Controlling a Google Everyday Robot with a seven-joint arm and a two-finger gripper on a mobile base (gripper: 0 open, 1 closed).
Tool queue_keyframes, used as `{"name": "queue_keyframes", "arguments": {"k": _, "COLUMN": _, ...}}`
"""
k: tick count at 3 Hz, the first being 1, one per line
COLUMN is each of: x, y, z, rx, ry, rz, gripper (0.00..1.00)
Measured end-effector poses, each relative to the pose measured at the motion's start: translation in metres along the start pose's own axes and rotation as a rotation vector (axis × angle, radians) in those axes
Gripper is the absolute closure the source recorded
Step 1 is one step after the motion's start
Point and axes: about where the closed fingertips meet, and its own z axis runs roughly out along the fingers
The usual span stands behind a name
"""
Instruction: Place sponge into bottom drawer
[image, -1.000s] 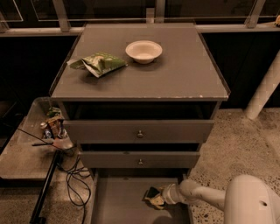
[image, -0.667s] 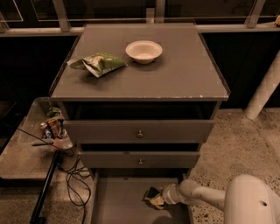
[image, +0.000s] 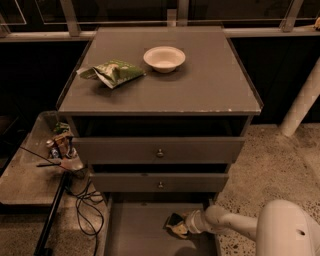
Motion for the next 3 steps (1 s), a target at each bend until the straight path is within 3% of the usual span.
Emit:
{"name": "queue_keyframes", "arguments": {"k": 1, "x": 0.0000, "y": 0.0001, "z": 0.0000, "rx": 0.000, "ry": 0.000, "rz": 0.000, "gripper": 0.10}}
{"name": "queue_keyframes", "arguments": {"k": 2, "x": 0.0000, "y": 0.0001, "z": 0.0001, "rx": 0.000, "ry": 0.000, "rz": 0.000, "gripper": 0.00}}
{"name": "queue_keyframes", "arguments": {"k": 3, "x": 0.0000, "y": 0.0001, "z": 0.0001, "rx": 0.000, "ry": 0.000, "rz": 0.000, "gripper": 0.00}}
